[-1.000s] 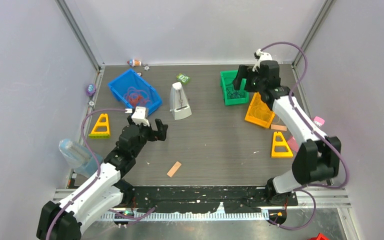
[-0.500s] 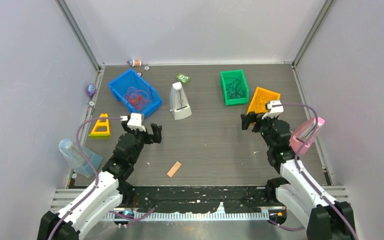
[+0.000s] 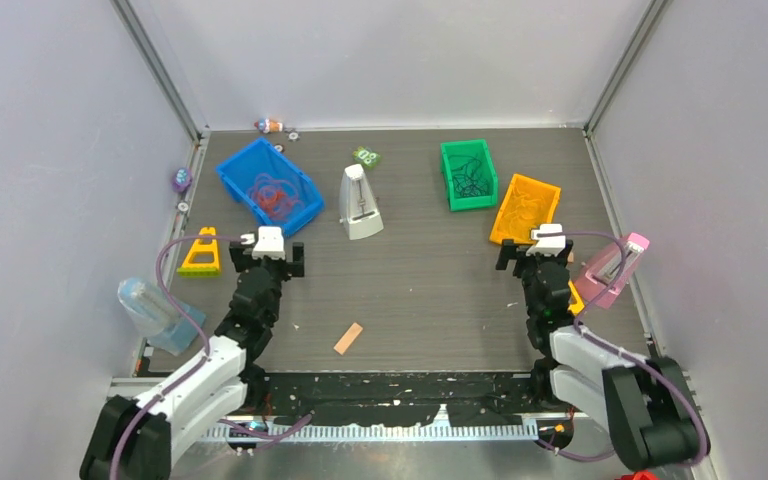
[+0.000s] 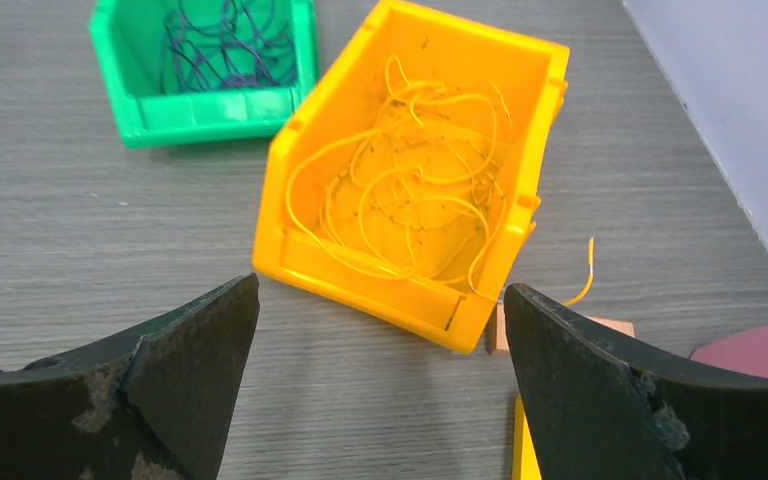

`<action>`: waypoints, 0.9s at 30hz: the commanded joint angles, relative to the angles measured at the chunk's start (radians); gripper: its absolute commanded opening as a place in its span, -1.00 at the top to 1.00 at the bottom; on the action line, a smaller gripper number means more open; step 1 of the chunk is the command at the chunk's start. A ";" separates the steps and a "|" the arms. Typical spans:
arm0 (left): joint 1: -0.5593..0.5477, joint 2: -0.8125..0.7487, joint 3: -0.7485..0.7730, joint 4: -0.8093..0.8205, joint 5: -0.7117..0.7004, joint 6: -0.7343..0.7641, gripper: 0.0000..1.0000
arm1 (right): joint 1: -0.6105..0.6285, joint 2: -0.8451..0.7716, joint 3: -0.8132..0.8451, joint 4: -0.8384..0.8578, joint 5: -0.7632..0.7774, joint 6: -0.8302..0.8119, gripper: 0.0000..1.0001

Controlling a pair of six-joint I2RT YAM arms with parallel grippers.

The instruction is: Untangle the cables

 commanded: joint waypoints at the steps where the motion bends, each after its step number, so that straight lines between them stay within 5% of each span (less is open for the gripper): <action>1: 0.163 0.125 -0.063 0.321 0.092 0.015 -0.98 | -0.005 0.164 -0.023 0.390 0.053 -0.079 -0.99; 4: 0.312 0.256 -0.016 0.330 0.297 -0.077 -0.98 | -0.004 0.211 0.005 0.418 0.057 -0.103 -1.00; 6: 0.334 0.288 0.069 0.198 0.335 -0.091 -0.98 | -0.006 0.270 0.015 0.464 0.068 -0.109 -1.00; 10: 0.384 0.308 0.080 0.201 0.400 -0.114 -0.98 | -0.003 0.449 0.021 0.619 0.101 -0.113 -1.00; 13: 0.395 0.300 0.072 0.205 0.432 -0.110 -0.93 | -0.015 0.439 0.053 0.533 0.083 -0.102 -1.00; 20: 0.395 0.279 0.001 0.351 0.351 -0.053 -0.89 | -0.021 0.437 0.081 0.475 0.156 -0.064 -0.91; 27: 0.404 0.472 0.019 0.519 0.266 -0.031 -0.99 | -0.021 0.439 0.067 0.503 0.128 -0.079 -0.89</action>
